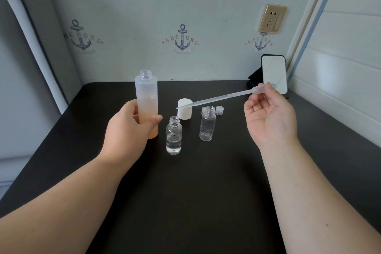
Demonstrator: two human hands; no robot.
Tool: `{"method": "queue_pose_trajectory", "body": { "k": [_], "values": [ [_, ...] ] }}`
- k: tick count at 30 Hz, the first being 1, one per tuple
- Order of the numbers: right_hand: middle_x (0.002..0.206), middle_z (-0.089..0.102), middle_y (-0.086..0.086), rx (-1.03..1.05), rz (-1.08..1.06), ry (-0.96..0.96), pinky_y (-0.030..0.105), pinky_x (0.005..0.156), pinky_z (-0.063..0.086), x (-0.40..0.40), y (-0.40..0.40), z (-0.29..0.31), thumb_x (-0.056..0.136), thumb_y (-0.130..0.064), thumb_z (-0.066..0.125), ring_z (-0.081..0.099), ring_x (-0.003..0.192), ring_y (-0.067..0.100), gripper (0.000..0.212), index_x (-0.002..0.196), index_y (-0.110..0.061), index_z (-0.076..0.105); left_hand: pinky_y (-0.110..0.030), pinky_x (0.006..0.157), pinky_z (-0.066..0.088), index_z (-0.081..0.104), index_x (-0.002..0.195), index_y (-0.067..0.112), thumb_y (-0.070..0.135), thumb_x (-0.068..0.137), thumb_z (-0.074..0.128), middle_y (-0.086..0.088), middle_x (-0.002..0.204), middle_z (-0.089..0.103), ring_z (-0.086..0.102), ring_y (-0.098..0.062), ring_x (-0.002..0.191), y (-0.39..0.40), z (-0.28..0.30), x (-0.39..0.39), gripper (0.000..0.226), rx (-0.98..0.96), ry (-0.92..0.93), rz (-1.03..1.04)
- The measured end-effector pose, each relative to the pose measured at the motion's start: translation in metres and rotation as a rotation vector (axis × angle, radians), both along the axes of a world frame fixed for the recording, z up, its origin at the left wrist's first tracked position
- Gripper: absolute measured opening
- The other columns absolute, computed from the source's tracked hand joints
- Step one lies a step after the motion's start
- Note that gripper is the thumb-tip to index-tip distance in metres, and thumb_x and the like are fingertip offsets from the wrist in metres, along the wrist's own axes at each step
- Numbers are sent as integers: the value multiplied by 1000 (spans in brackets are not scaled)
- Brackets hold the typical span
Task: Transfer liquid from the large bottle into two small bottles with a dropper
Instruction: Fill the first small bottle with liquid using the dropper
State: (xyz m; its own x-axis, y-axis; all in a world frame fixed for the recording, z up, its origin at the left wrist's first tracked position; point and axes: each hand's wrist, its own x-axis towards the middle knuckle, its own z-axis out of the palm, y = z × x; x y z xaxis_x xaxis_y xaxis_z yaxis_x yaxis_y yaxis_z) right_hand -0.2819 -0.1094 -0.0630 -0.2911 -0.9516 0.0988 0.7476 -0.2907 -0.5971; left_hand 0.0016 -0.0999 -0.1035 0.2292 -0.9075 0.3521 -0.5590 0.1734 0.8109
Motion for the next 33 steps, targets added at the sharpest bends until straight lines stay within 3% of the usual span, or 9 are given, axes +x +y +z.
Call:
{"method": "queue_pose_trajectory", "body": {
  "k": [11,15,20,23,25,27,29,33],
  "values": [
    [77,68,4,6,13,80,24,62,51,0,-3,-4,93,-13,66,60,65,15,8,92,-7,71,-13,74,40,52,138,31,55,90,64,29,106,58,56,11,95,9,5,1,54,-30,84,-28],
    [78,68,4,2,19,94,24,62,51,-1,-4,-4,93,-12,66,61,65,15,9,90,-8,73,-22,76,49,56,123,32,40,95,60,15,105,60,58,2,92,19,12,3,29,-224,88,77],
    [79,68,4,-19,29,111,24,63,51,-1,-4,-4,92,-13,67,61,66,15,9,89,-9,73,-31,66,53,63,102,31,30,94,61,10,82,62,58,-13,76,34,15,-5,9,-367,-45,-52],
    [79,68,4,-22,28,116,24,64,51,-1,-3,-4,93,-13,66,61,66,14,11,87,-9,74,-29,64,53,69,98,30,42,89,63,10,70,62,60,-14,68,35,14,-8,16,-300,-81,-165],
    [77,68,3,-21,25,121,24,64,51,-1,-3,-3,93,-13,65,60,65,14,16,83,-11,76,-15,63,47,70,100,32,60,83,60,18,70,62,59,-11,68,32,13,-9,34,-204,-144,-239],
    [77,68,3,-20,25,120,24,63,51,0,-2,-2,93,-13,65,60,65,14,15,82,-11,76,-11,62,44,69,102,39,70,74,58,23,73,61,58,-9,69,29,11,-10,43,-108,-180,-299],
    [77,68,3,-21,25,122,23,63,51,-1,-2,-2,93,-13,66,60,65,14,13,83,-10,74,-12,62,43,65,97,44,71,73,63,27,76,60,56,-5,69,26,7,-10,36,-36,-236,-339],
    [77,68,2,-33,30,142,23,64,51,-2,-3,-3,92,-14,67,60,65,14,15,79,-12,75,-10,61,43,64,89,38,51,80,76,34,81,59,57,0,72,22,3,-12,20,-14,-317,-342]
  ]
}}
